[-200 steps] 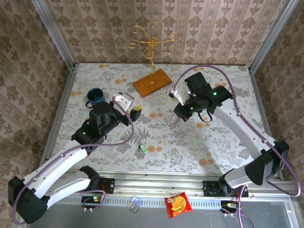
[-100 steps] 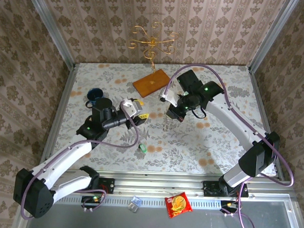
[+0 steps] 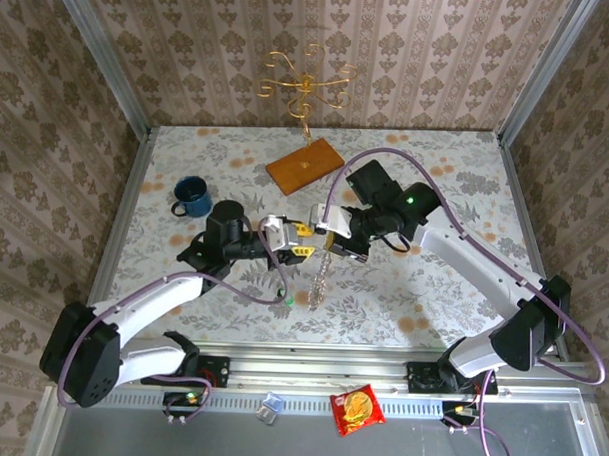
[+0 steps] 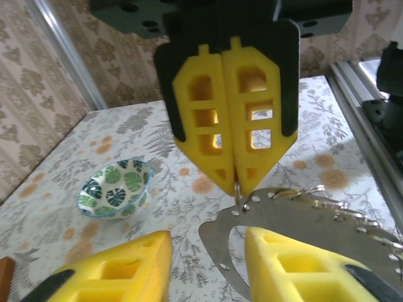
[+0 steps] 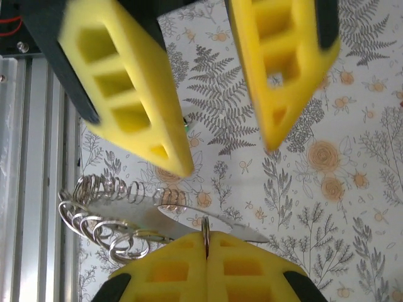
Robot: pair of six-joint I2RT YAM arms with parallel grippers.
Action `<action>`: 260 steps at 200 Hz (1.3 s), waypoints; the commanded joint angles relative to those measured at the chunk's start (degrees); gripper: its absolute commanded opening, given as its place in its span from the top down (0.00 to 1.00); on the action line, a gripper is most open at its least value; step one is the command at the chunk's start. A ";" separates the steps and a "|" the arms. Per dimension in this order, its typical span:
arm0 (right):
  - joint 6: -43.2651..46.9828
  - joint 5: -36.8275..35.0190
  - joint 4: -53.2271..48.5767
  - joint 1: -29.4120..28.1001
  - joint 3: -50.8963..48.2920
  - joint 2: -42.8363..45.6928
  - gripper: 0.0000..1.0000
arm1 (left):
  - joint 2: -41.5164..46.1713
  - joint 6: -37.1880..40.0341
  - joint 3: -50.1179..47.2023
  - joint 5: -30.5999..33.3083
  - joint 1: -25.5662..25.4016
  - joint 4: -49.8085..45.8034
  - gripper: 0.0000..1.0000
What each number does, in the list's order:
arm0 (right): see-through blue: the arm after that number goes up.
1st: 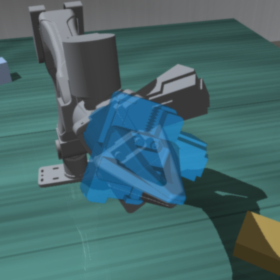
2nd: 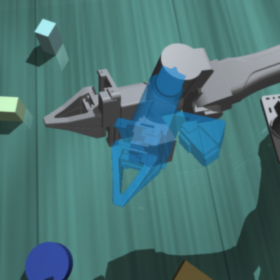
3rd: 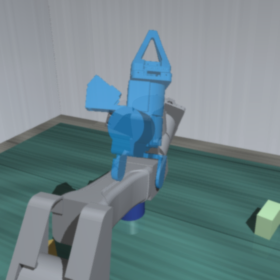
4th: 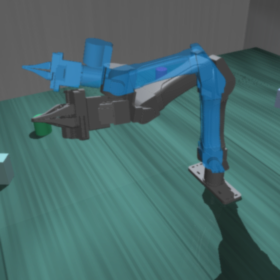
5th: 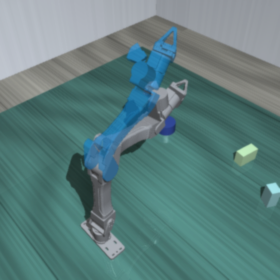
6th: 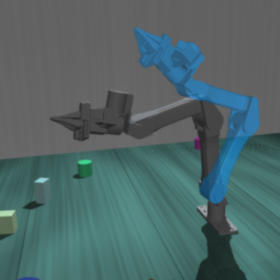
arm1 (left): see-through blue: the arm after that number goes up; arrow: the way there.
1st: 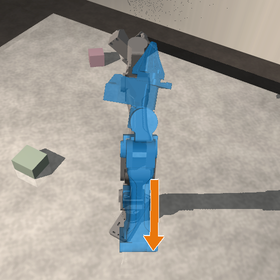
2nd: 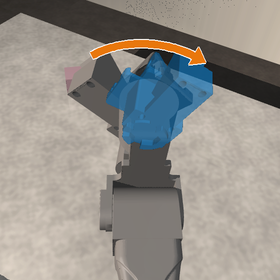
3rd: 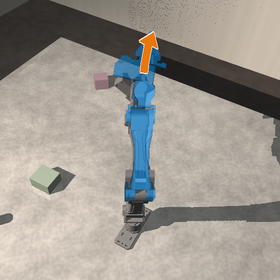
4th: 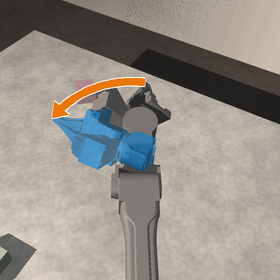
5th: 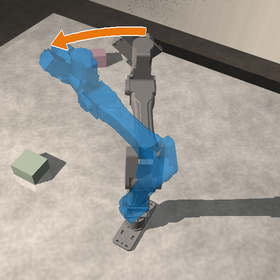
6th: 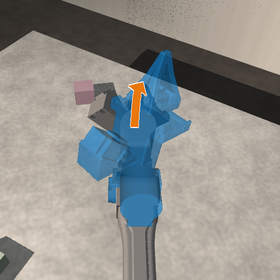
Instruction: Put the keys on the keyring
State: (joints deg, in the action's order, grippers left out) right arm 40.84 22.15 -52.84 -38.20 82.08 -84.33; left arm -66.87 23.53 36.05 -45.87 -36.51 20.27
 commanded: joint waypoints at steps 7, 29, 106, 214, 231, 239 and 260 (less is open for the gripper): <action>3.25 -4.54 1.04 -2.06 -0.90 1.68 1.00 | -0.62 1.23 -1.56 -3.01 -1.08 2.96 0.66; 3.39 -5.43 2.39 -2.88 -1.72 2.13 1.00 | -1.40 0.99 -2.26 -3.91 -1.26 3.05 0.66; 4.54 -6.24 5.20 -5.30 -2.88 1.96 1.00 | -3.69 0.76 -2.48 -6.16 -1.37 3.54 0.71; 3.82 -3.21 8.35 -6.19 -5.65 1.82 1.00 | -5.28 -1.31 -3.42 -6.94 -1.54 8.77 0.91; 3.34 -3.08 8.28 -6.22 -5.87 1.73 1.00 | -5.64 -2.97 -4.37 -6.29 -1.63 11.97 0.97; 2.86 -2.75 8.67 -6.11 -6.27 1.94 1.00 | -5.86 -3.70 -4.91 -6.18 -1.72 13.61 1.00; 0.64 -0.32 10.48 -5.05 -7.75 3.42 0.88 | -6.67 -5.66 -6.36 -5.39 -1.97 18.07 1.00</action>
State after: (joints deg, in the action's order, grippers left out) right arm 44.12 17.04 -45.36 -43.42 76.14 -83.26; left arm -72.58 21.02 31.09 -50.98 -37.80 29.54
